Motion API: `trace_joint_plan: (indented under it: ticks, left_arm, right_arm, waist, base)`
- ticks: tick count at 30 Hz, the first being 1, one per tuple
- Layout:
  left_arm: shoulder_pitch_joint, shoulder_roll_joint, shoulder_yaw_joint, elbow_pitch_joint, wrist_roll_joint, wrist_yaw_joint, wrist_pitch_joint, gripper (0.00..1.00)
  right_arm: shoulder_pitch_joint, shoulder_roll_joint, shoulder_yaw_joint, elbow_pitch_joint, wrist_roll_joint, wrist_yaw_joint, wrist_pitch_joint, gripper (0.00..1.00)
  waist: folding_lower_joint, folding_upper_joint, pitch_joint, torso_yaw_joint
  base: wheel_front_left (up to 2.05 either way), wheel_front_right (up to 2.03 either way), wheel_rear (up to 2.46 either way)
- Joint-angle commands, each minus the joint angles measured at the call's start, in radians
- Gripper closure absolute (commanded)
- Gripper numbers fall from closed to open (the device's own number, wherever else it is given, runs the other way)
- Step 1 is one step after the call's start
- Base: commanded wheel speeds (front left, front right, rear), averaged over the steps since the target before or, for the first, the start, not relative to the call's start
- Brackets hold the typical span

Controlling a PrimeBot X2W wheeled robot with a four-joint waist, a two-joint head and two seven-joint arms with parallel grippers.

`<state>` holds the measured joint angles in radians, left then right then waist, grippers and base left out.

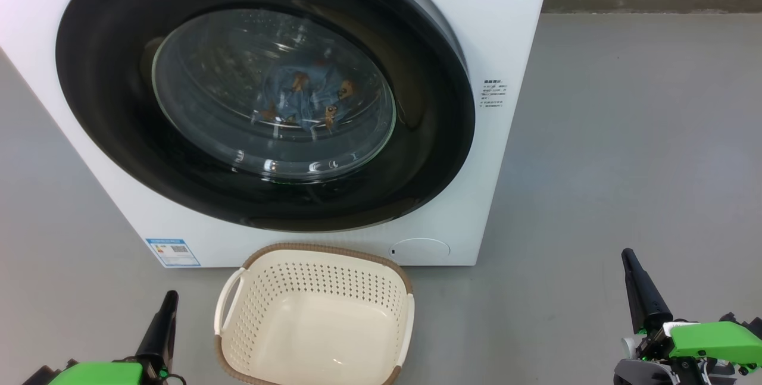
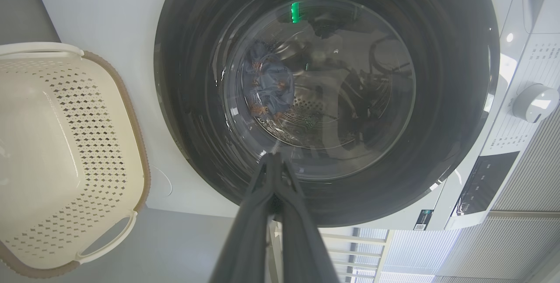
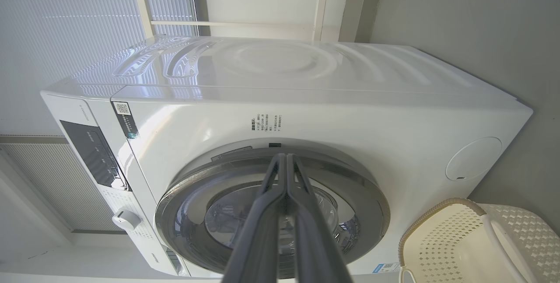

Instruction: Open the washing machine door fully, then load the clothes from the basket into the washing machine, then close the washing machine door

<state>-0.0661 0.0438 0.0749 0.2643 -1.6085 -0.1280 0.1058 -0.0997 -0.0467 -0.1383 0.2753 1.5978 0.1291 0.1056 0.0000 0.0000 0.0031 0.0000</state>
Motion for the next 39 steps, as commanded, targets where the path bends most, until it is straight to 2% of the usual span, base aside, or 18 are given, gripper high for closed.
trace_joint_plan:
  ticks: [1,39]
  left_arm:
    - [-0.042,0.01,0.036,-0.019,-0.003,-0.003,0.005,1.0]
    - [-0.042,0.008,0.038,-0.019,-0.001,-0.003,0.006,1.0]
  right_arm:
    - [-0.008,-0.004,0.023,-0.03,0.01,0.002,0.009,1.0]
    - [-0.008,-0.004,0.024,-0.03,0.01,0.002,0.008,1.0]
  waist:
    - [0.0,0.0,0.0,0.0]
    - [0.0,0.0,0.0,0.0]
  base:
    - [0.0,0.0,0.0]
    - [0.0,0.0,0.0]
